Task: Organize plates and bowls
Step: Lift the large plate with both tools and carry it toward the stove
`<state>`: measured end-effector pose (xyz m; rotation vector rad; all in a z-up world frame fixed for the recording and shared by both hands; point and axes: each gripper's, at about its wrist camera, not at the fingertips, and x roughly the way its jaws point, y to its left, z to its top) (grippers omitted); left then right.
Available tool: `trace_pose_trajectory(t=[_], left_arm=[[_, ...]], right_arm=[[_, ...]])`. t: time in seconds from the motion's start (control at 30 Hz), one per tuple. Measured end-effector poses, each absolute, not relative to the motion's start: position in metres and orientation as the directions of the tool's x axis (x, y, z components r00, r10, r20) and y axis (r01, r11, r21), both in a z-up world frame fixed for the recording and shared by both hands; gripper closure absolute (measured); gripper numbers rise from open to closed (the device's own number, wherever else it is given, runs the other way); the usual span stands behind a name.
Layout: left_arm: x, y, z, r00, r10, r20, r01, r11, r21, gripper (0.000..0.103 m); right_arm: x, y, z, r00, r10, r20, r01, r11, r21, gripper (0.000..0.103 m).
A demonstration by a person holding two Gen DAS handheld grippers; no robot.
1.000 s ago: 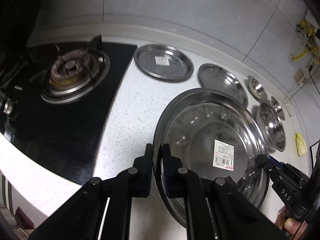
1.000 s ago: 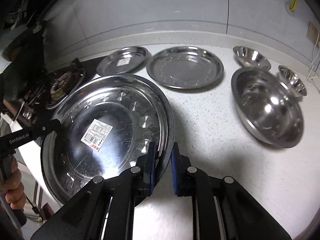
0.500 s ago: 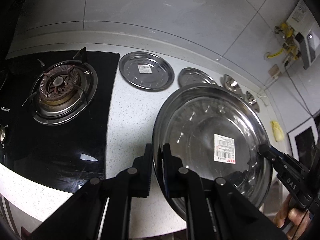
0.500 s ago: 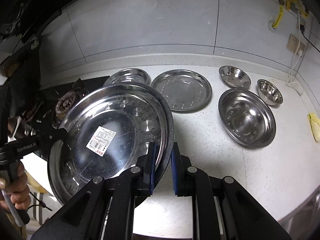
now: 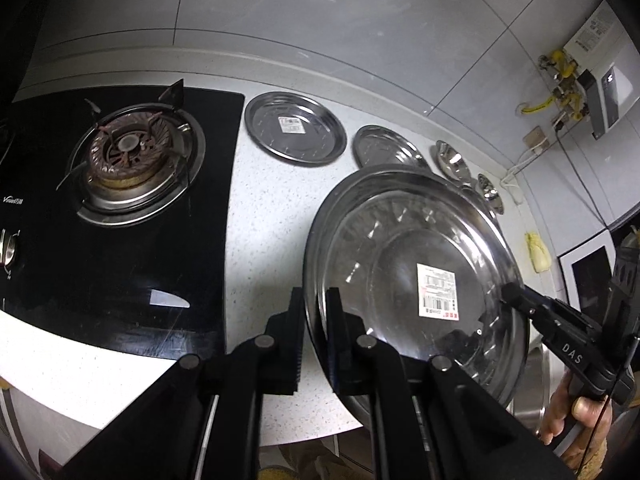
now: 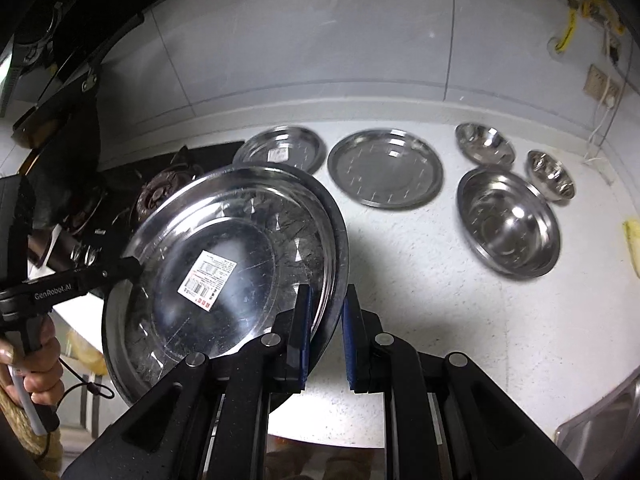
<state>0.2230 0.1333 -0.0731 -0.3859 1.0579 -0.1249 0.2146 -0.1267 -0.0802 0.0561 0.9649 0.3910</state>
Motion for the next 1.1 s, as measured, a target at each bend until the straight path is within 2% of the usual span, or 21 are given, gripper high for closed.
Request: trace_pose_trajectory(t=[0.67,1.1], left_arm=[[0.225,0.094,-0.167,0.347,-0.209,-0.914,-0.205,0.934,-0.291,0.094],[0.229,0.095,-0.186,0.314,-0.195,-0.929,-0.233,0.933,-0.275,0.094]], right_arm=[[0.229,-0.147,-0.188,0.316,0.389,-0.865,-0.32,0.903,0.289,0.09],[0.241,-0.142,-0.215,0.256,0.383,-0.888,-0.331,0.898,0.292,0.09]])
